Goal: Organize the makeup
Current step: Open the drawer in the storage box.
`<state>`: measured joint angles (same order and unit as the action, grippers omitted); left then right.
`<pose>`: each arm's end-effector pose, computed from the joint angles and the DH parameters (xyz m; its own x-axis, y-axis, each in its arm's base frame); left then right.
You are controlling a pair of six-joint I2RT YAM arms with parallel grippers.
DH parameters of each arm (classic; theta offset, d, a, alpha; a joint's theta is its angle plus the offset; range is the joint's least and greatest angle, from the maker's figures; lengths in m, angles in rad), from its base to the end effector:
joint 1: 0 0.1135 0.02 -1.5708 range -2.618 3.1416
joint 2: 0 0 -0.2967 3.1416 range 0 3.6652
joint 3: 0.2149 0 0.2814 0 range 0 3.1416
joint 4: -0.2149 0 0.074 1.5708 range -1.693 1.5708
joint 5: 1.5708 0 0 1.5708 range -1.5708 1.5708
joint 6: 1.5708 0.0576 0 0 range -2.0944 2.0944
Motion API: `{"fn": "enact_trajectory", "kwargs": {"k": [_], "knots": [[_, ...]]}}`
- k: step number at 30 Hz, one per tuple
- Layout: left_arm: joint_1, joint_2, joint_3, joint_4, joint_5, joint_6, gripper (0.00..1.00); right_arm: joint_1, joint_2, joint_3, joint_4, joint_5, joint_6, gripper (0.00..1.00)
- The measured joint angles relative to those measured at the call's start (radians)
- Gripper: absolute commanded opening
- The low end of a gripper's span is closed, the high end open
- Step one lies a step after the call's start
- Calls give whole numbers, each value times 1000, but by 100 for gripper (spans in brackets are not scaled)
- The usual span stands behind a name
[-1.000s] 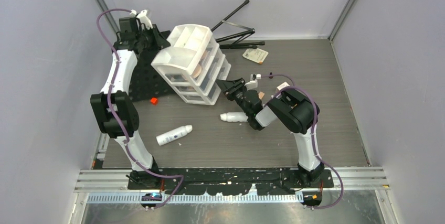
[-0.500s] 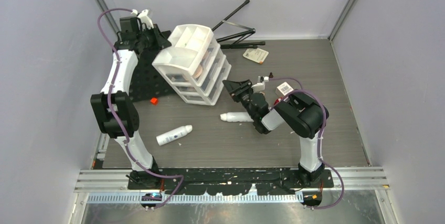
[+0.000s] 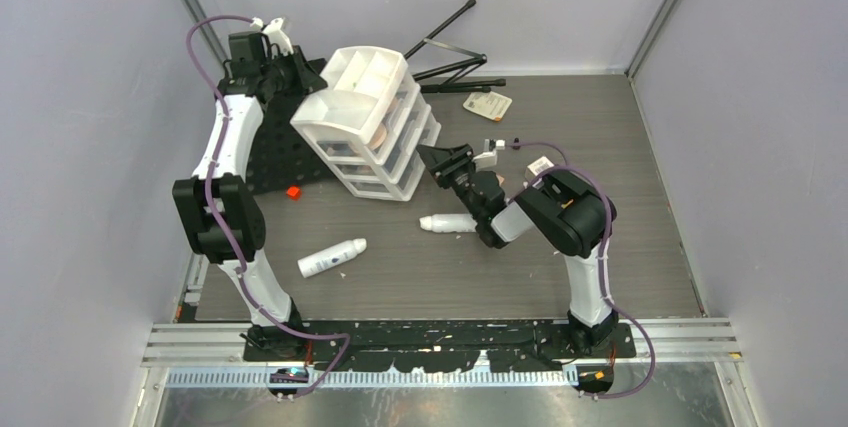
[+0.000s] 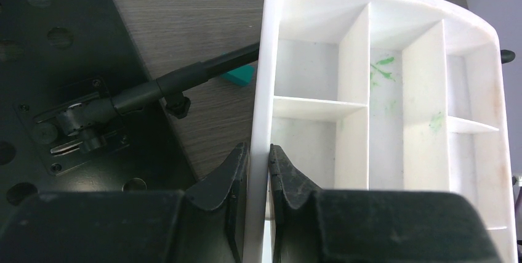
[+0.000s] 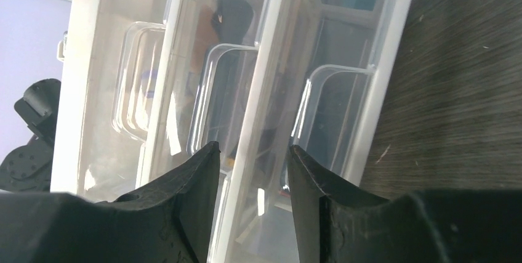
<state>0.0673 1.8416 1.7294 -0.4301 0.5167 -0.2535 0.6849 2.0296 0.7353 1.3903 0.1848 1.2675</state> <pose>0.4864 0.0043 0.3642 -0.5897 -0.2583 -0.7652 0.2230 0.8586 -0.4616 0.3275 0.2538 0.1439 -0.4361 0.8551 -0.2805 -0.2143 0.2041 0.9552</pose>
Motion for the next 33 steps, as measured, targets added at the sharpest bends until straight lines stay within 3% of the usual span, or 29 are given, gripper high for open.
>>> {"fn": "enact_trajectory", "kwargs": {"k": [4, 11, 33], "knots": [[-1, 0, 0, 0, 0, 0, 0, 0, 22, 34, 1, -12, 9, 51], [-2, 0, 0, 0, 0, 0, 0, -4, 35, 47, 24, -15, 26, 62], [-5, 0, 2, 6, 0, 1, 0, -9, 77, 42, 51, -3, 50, 63]]}}
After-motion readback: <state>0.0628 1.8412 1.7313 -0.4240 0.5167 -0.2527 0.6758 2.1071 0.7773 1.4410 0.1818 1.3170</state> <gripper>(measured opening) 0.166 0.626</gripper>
